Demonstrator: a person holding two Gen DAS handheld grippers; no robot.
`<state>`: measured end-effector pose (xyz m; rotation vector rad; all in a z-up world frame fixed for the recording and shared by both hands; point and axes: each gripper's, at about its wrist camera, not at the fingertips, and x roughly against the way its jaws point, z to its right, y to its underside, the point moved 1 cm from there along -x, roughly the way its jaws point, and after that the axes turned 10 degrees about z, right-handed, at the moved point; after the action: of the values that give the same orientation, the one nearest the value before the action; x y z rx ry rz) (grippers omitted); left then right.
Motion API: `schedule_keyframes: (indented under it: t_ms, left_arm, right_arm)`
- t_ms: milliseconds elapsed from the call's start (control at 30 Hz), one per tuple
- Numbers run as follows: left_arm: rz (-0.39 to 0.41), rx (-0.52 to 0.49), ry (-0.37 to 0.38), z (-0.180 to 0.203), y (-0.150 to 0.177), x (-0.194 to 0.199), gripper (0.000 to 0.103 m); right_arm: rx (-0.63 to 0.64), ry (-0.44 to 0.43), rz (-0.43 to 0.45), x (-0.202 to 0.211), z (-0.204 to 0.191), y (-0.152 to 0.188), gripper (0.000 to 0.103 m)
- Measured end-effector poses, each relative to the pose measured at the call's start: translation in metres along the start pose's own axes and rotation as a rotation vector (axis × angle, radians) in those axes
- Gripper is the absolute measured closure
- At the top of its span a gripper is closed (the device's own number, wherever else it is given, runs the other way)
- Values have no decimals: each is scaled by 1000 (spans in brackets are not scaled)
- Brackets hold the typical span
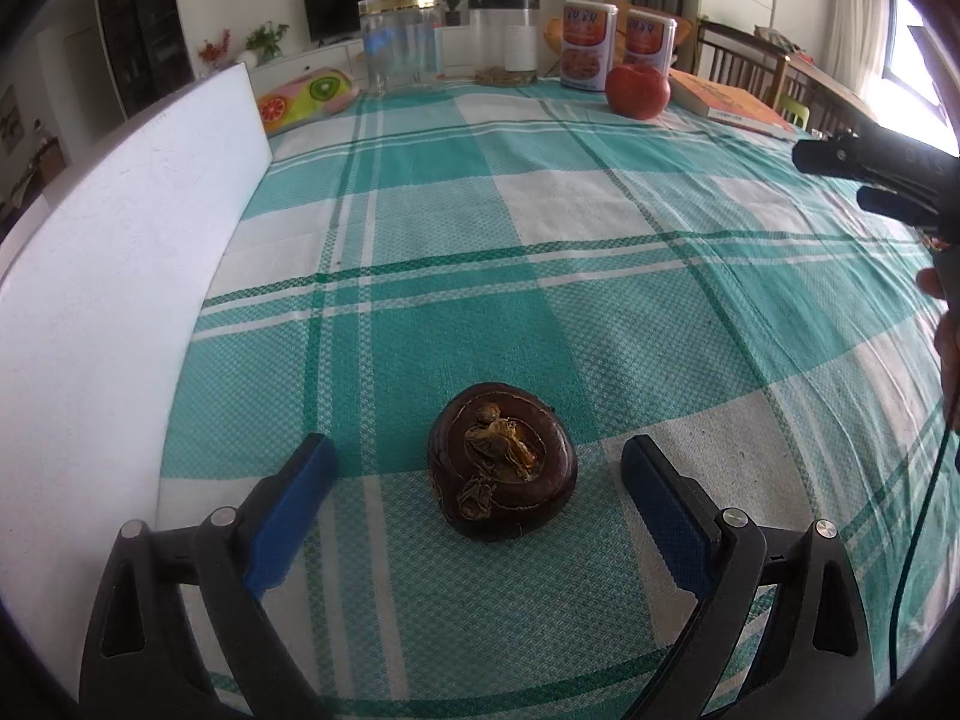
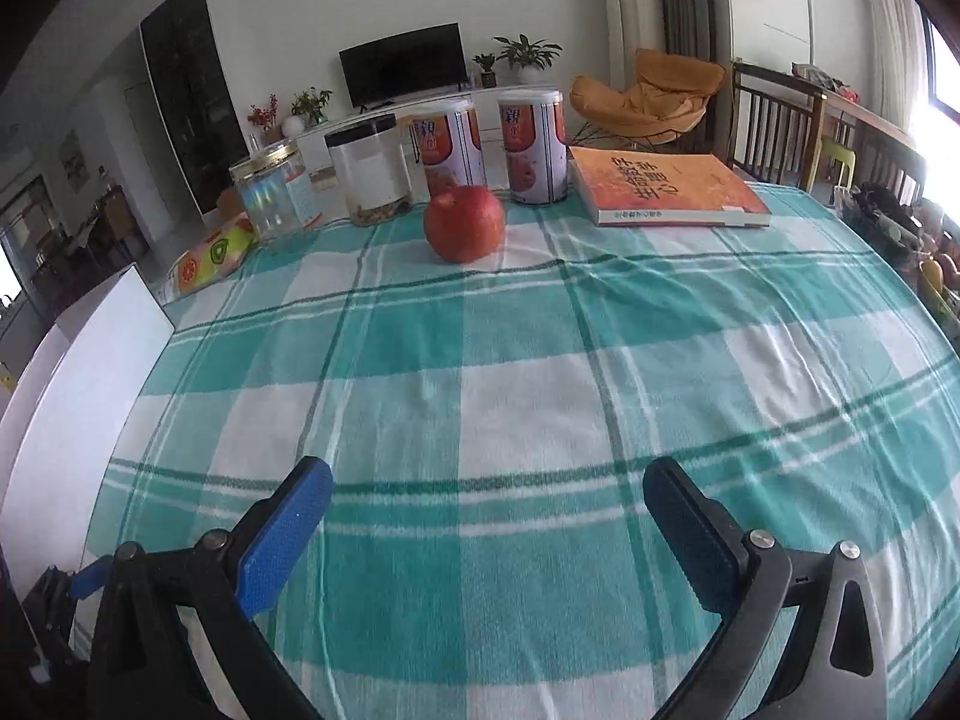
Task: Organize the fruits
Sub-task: 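Grasp the red apple with the right gripper while the left gripper closes on the passion fruit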
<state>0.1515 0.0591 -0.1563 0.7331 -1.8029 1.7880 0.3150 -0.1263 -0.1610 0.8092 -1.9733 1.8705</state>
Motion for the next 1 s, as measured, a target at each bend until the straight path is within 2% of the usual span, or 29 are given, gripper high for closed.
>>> schedule_keyframes:
  t_ms: [200,400,433,467,600,700,1000]
  left_arm:
    - [-1,2,-4,-1,1,-1,5]
    - [-2,2,-6,-1,0,-1,4]
    - [-2,1,-6,-1,0,-1,4]
    - [-2,1,-6,-1,0,-1,4]
    - [-1,2,-5,-1,0,-1,4]
    - [-1,2,-5,0,0,-1,4]
    - [-2,2,-5,0,0,-2,4]
  right_arm:
    - [78,47,-14,-109,-17,-78,0]
    - [176,86,-96,-184,-38,-102,1]
    - [188,83,-115,-191,-40,-102,9]
    - [196,77,-142,-198,-39,-100,33]
    - [52,9,-101,-182,-15,-100,35]
    - [3,-20,-84,-156,-1,-87,35]
    - [-106,-118,-128,-37,15,-4,35]
